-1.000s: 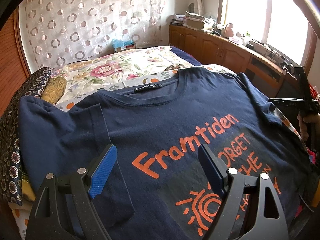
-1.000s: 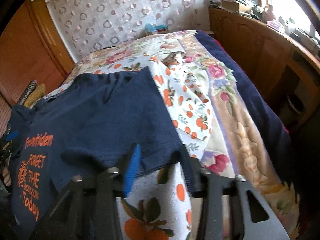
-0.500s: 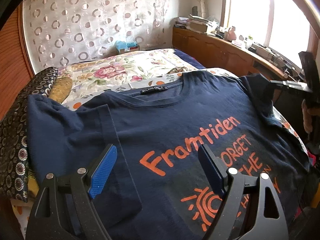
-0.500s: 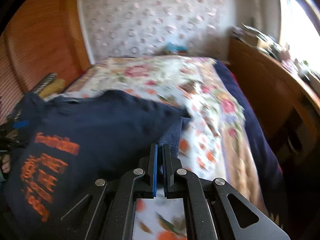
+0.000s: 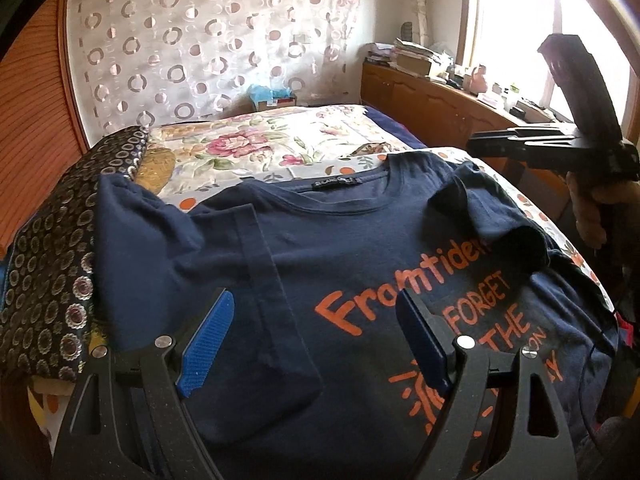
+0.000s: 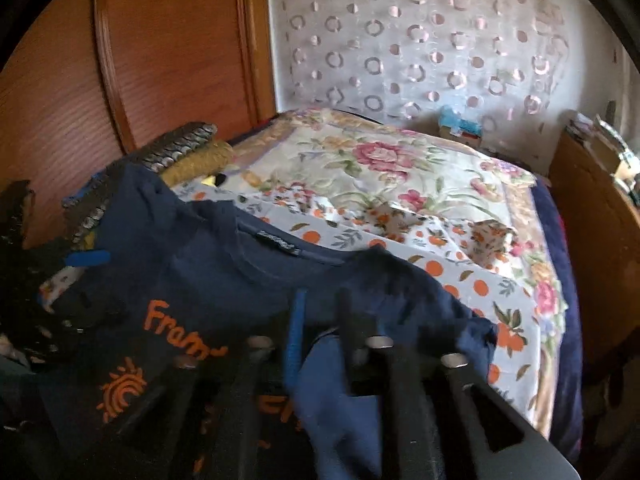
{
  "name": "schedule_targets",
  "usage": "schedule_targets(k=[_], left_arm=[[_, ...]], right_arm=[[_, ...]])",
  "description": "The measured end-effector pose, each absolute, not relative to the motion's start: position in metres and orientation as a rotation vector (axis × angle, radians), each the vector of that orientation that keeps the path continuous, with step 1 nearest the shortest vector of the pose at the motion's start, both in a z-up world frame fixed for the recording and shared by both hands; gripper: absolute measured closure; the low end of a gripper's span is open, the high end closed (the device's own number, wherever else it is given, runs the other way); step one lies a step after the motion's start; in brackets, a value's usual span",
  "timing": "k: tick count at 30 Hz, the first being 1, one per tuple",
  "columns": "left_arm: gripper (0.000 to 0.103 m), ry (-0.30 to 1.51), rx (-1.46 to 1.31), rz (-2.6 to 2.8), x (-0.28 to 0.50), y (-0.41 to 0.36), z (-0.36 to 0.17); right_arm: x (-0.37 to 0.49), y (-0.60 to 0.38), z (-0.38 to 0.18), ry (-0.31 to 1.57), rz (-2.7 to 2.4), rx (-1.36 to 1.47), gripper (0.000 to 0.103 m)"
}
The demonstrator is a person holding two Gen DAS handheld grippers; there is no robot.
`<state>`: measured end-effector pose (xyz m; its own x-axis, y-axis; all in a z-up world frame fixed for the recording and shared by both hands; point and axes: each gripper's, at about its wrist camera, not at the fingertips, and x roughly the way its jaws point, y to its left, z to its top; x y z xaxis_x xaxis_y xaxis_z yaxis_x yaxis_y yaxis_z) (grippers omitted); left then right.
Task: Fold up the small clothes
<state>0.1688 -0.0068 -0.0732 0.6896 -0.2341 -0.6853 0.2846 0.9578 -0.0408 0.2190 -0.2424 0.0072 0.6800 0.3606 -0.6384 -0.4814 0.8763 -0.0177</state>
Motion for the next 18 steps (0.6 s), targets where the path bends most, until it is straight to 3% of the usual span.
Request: schedule_targets(k=[18], left_arm=[[0.019, 0.744, 0.062, -0.294, 0.147, -0.007, -0.074]], right_arm=[[0.136, -0.237, -0.011, 0.755, 0.413, -0.146, 0.074]])
